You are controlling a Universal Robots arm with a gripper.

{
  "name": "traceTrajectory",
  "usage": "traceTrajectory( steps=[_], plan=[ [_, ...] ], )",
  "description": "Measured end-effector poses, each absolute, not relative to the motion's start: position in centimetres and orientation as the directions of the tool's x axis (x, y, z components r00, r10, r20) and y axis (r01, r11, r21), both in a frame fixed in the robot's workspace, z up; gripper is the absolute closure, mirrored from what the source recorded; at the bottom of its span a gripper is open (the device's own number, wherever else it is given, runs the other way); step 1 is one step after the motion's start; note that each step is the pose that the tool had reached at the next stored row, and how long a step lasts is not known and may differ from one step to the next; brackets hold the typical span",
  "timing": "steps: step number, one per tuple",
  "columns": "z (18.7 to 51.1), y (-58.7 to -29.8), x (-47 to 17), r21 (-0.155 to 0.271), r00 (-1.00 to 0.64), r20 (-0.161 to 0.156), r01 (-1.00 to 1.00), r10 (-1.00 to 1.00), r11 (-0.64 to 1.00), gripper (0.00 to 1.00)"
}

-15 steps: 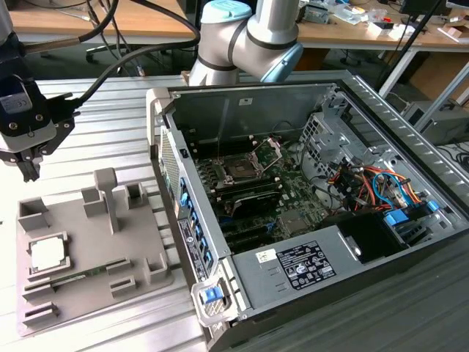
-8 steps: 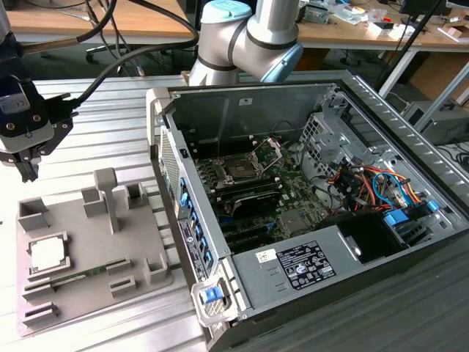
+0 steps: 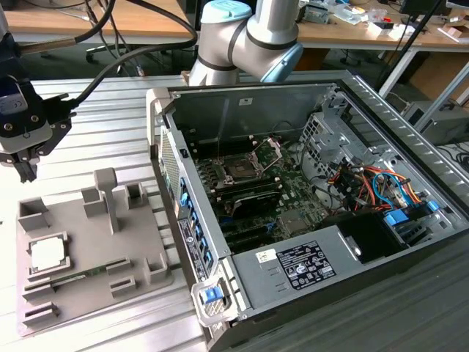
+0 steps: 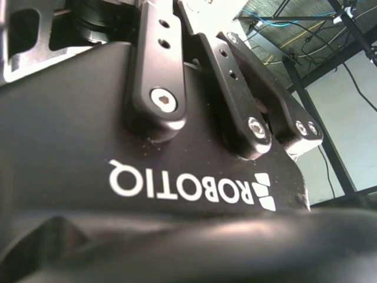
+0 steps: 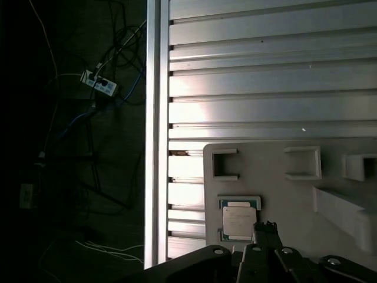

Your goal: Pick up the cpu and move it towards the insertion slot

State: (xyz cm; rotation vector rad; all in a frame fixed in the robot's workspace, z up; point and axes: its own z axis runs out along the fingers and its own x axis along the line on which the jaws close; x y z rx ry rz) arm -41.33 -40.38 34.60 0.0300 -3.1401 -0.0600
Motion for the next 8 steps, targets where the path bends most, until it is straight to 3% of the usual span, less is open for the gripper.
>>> traceTrajectory(
  steps=[8],
  plan=[
    [34.58,-40.38,-41.52,0.038,-1.000,0.000,-0.019,-0.019,0.999,0.89]
  ],
)
